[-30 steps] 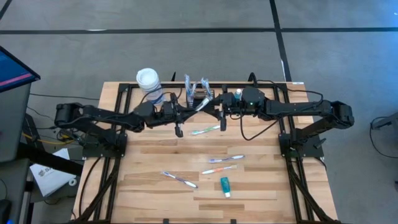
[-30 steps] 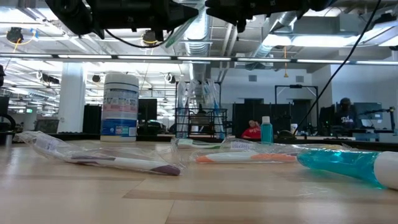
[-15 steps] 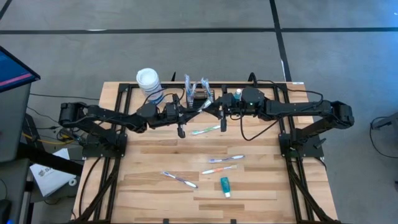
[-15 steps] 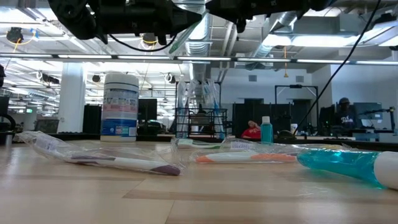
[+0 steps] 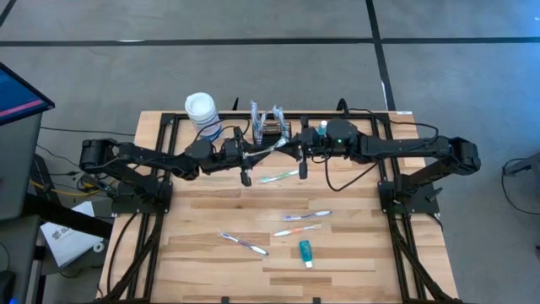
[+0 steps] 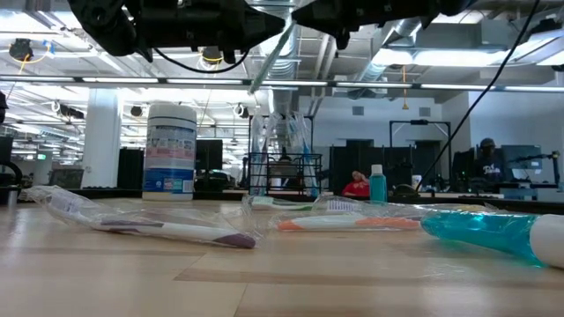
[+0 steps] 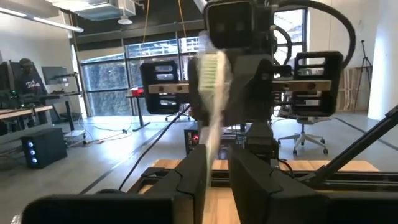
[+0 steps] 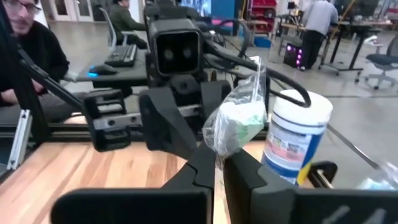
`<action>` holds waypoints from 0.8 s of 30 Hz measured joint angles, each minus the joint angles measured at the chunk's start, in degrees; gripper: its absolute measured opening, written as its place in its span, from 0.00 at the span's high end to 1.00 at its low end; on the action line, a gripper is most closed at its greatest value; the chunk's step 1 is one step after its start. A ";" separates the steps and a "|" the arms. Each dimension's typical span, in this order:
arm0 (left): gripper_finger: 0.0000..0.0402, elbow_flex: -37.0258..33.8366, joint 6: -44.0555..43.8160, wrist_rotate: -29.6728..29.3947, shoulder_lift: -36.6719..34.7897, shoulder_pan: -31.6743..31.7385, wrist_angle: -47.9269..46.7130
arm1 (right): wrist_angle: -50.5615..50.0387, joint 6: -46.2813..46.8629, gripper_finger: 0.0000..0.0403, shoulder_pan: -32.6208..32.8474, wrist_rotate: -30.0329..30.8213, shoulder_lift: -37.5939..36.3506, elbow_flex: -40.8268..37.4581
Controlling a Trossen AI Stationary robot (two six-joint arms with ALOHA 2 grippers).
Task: Pick & Place toothbrushing station
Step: Put the top green toothbrush into the black wire organizer
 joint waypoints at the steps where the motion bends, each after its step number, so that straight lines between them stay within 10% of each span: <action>1: 0.83 0.00 0.00 -0.04 0.00 0.00 -0.04 | -0.45 0.00 0.99 -0.13 0.01 0.00 0.00; 24: 0.79 -0.09 -2.54 -2.87 0.00 -1.30 -0.98 | -8.23 2.67 1.00 -10.52 -0.13 0.00 -0.02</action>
